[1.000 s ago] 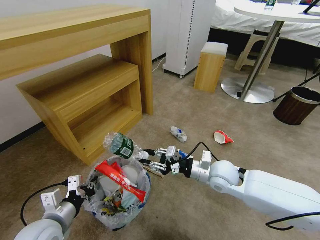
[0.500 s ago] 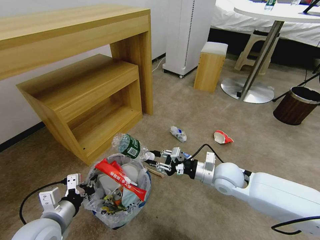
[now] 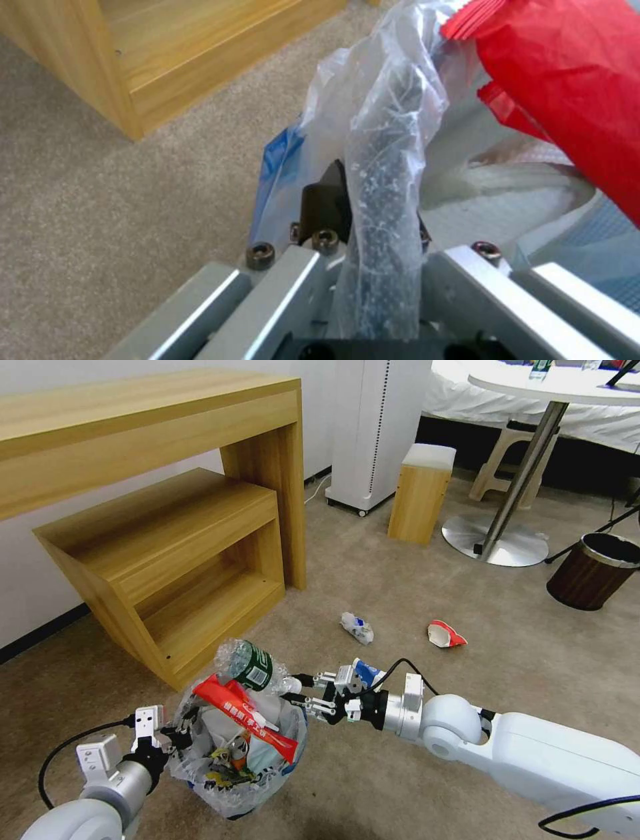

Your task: Pick up the trash bin and place the garbage on the floor into it.

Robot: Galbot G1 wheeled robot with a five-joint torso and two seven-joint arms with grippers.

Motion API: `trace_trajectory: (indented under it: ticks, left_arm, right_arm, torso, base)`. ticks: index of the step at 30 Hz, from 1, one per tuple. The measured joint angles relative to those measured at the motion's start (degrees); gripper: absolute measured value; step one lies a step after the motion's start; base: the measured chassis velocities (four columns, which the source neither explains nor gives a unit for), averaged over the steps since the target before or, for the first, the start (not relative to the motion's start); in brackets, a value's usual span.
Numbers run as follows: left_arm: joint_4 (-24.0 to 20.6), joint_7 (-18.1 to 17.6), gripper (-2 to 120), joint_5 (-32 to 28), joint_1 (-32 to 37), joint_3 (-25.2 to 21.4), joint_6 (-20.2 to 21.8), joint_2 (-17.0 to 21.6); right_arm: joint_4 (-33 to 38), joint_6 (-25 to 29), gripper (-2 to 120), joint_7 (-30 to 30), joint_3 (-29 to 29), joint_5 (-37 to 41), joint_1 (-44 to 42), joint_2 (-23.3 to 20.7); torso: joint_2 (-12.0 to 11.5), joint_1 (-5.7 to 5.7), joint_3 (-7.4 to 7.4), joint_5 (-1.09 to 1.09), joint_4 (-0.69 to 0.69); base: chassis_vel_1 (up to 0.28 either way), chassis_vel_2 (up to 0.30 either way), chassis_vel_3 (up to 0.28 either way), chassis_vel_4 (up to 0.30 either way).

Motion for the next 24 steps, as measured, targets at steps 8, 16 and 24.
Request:
trace_trajectory:
  ticks: [8, 16, 24]
  left_arm:
    - [-0.8, 0.3, 1, 0.2, 0.7, 0.1, 0.0, -0.1]
    - [-2.0, 0.4, 1, 0.2, 1.4, 0.2, 0.0, 0.0]
    - [-3.2, 0.7, 1, 0.9, 2.7, 0.3, 0.0, -0.6]
  right_arm:
    - [-0.6, 0.3, 31, -0.6, -1.6, 0.0, -0.8, 0.2]
    - [-1.9, -0.1, 31, 0.2, -3.0, -1.0, -1.8, 1.0]
    - [-4.4, -1.1, 31, 2.8, -3.5, -2.6, -2.1, 2.6]
  torso:
    - [0.0, 0.00, 0.00, 0.00, 0.00]
    - [0.0, 0.00, 0.00, 0.01, 0.00]
    - [0.0, 0.00, 0.00, 0.01, 0.00]
  base:
    - [0.000, 0.000, 0.000, 0.000]
    - [0.000, 0.000, 0.000, 0.000]
    - [0.000, 0.000, 0.000, 0.000]
